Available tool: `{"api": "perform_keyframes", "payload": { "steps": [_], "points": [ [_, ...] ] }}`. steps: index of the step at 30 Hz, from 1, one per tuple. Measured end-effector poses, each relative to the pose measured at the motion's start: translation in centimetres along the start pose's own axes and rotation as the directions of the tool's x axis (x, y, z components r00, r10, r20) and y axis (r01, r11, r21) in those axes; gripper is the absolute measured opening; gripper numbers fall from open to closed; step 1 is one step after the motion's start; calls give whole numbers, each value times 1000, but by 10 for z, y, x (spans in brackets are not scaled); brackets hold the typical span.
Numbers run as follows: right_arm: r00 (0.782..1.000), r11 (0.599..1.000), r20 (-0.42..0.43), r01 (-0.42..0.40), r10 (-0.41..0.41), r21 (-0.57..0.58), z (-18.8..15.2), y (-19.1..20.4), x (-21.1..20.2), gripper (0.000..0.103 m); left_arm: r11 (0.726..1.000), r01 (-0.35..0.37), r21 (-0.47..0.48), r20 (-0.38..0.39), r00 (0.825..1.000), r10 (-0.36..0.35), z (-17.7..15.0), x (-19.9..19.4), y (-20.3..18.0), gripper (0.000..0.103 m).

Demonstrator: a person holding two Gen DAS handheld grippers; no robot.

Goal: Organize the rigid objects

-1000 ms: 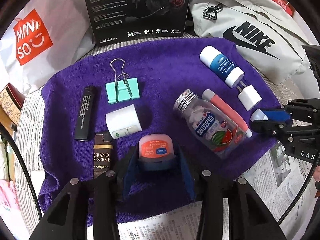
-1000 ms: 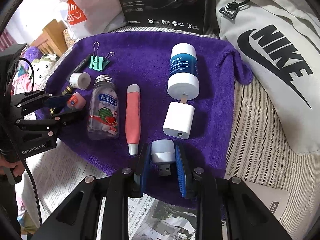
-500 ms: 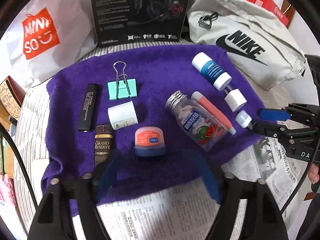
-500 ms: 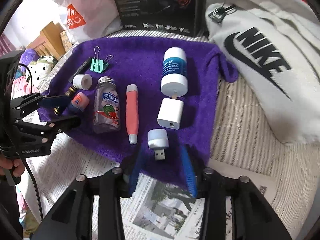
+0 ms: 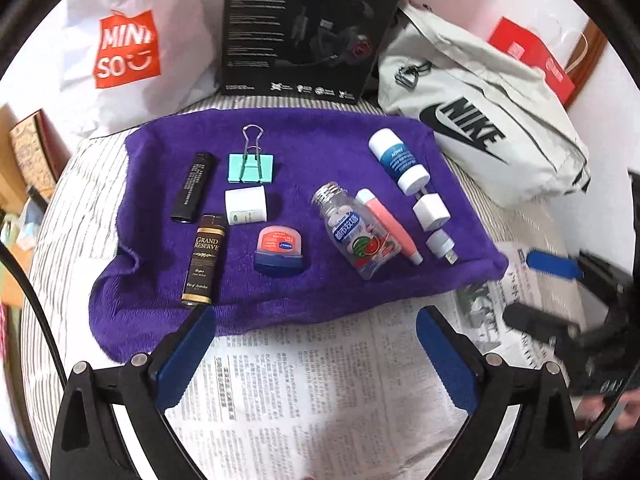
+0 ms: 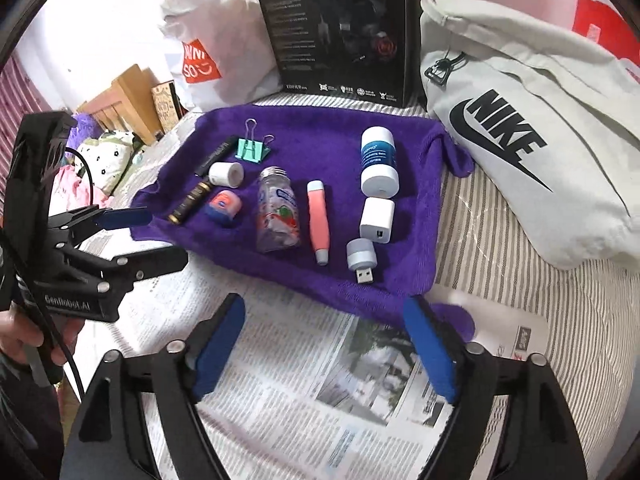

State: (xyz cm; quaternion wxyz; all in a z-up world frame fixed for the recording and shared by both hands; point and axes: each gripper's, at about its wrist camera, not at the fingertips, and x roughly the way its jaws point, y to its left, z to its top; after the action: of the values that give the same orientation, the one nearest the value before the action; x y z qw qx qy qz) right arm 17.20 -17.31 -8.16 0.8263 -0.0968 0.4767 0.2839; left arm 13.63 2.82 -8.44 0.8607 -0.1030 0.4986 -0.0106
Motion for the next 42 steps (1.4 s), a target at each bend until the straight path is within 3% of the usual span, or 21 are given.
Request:
{"api": "perform_keyframes", "payload": {
  "steps": [12,18,27,32,42],
  "points": [
    [991,983,24,129,-133,130,-26,21,-24,103,997,-60,56,31,998,58,-22,-30,-12,101],
    [982,970,16,185,-190,155,-44,38,-42,103,997,-62,52,65,996,58,-39,-58,-7,101],
    [983,967,20,177,-183,182,-67,57,-61,103,994,-92,52,84,993,88,-61,-90,-11,101],
    [971,954,27,229,-238,192,-71,58,-72,103,994,-100,37,97,991,96,-67,-102,-11,101],
    [966,943,52,235,-254,237,-79,59,-92,103,994,-109,31,123,987,104,-75,-119,-10,101]
  ]
}}
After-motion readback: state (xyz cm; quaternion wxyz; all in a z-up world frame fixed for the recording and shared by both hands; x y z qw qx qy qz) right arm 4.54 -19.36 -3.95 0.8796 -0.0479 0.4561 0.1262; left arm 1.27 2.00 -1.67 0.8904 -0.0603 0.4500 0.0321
